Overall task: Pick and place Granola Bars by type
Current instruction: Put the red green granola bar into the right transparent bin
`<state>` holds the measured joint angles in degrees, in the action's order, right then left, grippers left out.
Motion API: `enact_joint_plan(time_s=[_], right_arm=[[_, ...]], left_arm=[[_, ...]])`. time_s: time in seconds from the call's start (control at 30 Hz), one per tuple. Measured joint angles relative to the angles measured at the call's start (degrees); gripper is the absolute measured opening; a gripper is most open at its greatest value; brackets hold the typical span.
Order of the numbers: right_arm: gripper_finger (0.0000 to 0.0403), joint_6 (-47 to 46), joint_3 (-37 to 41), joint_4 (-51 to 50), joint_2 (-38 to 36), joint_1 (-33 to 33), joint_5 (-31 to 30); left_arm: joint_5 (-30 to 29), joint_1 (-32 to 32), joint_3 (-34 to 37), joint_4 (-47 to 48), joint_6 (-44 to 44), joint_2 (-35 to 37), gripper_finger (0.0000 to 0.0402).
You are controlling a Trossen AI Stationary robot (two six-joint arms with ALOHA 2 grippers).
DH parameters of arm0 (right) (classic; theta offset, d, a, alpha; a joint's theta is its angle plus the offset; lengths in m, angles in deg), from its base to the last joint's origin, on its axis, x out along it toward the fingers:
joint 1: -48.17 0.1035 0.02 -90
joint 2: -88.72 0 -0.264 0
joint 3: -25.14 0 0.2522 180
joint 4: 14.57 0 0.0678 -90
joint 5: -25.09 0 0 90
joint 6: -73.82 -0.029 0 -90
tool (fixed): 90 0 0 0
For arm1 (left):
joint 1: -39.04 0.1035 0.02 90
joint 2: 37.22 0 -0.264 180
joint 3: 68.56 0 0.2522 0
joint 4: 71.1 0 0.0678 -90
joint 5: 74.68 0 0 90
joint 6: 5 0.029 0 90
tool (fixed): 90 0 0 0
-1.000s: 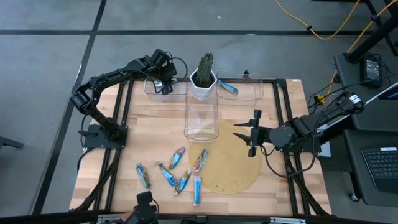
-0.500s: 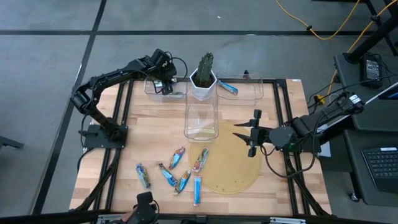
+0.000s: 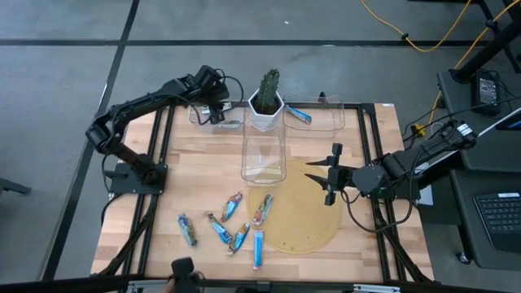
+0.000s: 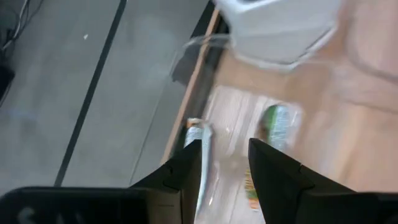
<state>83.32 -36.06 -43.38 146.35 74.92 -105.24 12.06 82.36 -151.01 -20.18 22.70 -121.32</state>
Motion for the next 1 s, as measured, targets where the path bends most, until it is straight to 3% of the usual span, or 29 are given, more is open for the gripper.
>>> enact_joint_plan(time_s=[0.33, 0.53, 0.7, 1.0], right_arm=[[0.0158, -1.7, 0.0, 0.42, 0.11, -0.01, 0.67], [0.0158, -1.76, 0.0, 0.25, 0.31, -0.01, 11.09], [0.0158, -1.68, -0.02, 0.81, 2.45, -0.01, 19.14], [0.0159, -1.73, -1.99, 3.9, 15.55, 0.01, 19.56]], left_arm=[[2.17, -11.83, 0.0, 10.25, -8.14, 11.18, 0.0109], [2.75, -23.15, 0.04, 17.42, -16.95, 16.27, 0.0107], [2.08, -34.44, 2.89, 17.64, -24.4, 20.53, 0.0105], [-9.98, -54.58, 10.26, 16.78, -39.87, 23.43, 0.0104]])
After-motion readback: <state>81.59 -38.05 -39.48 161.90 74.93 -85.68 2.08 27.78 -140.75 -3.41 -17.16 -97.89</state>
